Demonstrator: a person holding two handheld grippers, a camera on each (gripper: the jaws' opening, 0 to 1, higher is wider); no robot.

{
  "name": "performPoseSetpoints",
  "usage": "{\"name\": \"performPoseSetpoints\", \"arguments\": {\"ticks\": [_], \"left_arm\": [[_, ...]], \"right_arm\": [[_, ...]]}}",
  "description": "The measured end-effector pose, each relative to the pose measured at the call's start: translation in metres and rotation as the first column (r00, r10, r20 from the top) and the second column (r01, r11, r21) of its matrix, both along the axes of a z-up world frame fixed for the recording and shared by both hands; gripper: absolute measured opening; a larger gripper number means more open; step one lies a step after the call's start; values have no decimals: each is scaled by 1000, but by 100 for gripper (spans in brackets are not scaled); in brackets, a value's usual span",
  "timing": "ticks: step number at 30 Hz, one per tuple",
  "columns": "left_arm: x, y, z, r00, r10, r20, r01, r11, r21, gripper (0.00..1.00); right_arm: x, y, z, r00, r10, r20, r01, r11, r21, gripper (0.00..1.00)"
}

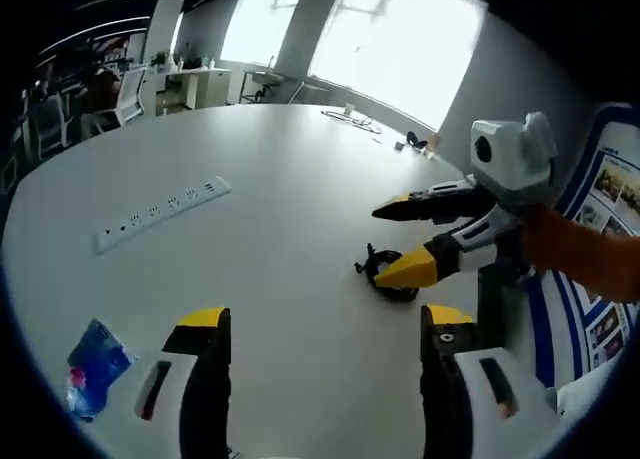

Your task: Arrange the tabletop items into an orderly group along one side of the table until the central work area is clear of visible clutter.

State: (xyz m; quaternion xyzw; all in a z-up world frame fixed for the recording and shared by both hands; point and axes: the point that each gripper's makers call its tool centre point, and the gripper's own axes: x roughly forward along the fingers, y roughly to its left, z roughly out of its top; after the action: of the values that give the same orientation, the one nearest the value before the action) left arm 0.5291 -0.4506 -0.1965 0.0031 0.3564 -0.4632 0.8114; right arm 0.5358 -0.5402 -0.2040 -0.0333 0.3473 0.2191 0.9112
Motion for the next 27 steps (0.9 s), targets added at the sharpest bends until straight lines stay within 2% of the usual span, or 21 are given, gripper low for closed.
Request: {"name": "performPoseSetpoints", "arguments": {"ticks": [8,27], "left_arm": [[4,28,6,999,39,15,-38,999,-14,80],[11,91,19,991,129,44,-128,992,-15,81]], "right_arm": [[4,36,2,998,60,3,-60,998,5,62],[11,87,10,989,145,15,-145,989,9,60]]}}
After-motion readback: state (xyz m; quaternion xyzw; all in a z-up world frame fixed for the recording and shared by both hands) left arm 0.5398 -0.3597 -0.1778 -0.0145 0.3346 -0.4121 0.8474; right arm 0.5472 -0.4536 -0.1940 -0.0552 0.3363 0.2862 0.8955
